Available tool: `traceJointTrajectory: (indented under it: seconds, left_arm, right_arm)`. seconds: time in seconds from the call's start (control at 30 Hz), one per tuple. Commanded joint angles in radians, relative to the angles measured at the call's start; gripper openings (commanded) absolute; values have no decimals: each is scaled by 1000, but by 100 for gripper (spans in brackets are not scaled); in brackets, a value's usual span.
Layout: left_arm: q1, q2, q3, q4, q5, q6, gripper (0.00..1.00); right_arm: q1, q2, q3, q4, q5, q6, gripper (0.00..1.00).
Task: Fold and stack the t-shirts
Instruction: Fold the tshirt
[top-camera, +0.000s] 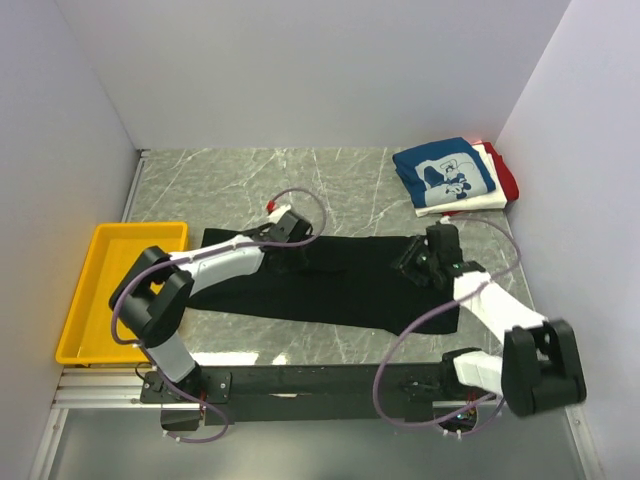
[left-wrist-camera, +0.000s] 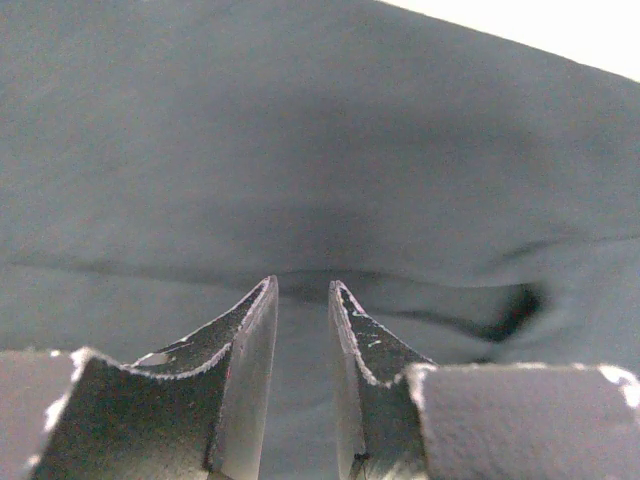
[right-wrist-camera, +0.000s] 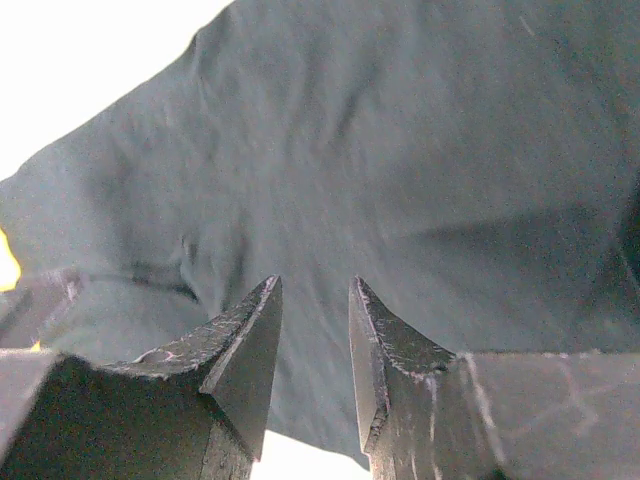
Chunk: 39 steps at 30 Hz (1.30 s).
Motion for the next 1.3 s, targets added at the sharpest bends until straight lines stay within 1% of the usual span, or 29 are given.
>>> traceJointTrajectory:
  seconds: [0.0,0.17,0.27,0.43,0.6,0.7,0.73,0.8,0.9,0.97,1.0,1.03,1.1,1.13,1.27]
  left_arm:
    - [9,-82,-97,-68,-78,-49,33]
    - [27,-120,-178,-88,-124,-69,33]
    - [37,-103,-212,-96,-141,-78,33]
    - [32,-99,-275,-87,-106,-98,31]
    - [-3,-177,-349,-122,-92,-150,29]
    - [-43,-238,-387,-139,-56,-199,29]
    - [-72,-263,-393,-147,-48,-227,29]
    - [-101,-286,-406,-166,-25,-268,29]
    - [-161,-332,-422,-170,15,-328,28]
    - [-210,-344,-430,-159,38,-356,28]
    - [-229,-347,-429,-156,44,-385,28]
    - [-265,-350,-427,-141,62,-397,28]
    - [-302,-344,-407,-131,72,-434,28]
    - [-339,-333,-400,-119,76,-445,28]
    - [-404,-292,-337,-105,78,-480,29]
  right_arm:
    - [50,103,82,63,113,-20,41]
    - [107,243,85,110,116,-6,43]
    - [140,317,109,113,114,-9,43]
    - [182,409,180,80,127,-29,44]
    - [232,492,287,12,143,-74,44]
    - [255,568,396,-46,139,-104,44]
    - [264,606,457,-66,140,-113,44]
    - [275,656,514,-110,145,-135,44]
    - [300,728,673,-181,143,-167,44]
    - [315,760,738,-231,148,-190,44]
    - [321,795,799,-245,147,-198,45]
    - [324,815,833,-258,134,-205,45]
    - [337,882,902,-311,131,-230,45]
    - [344,901,965,-325,133,-239,44]
    - [367,1004,1095,-393,128,-274,44]
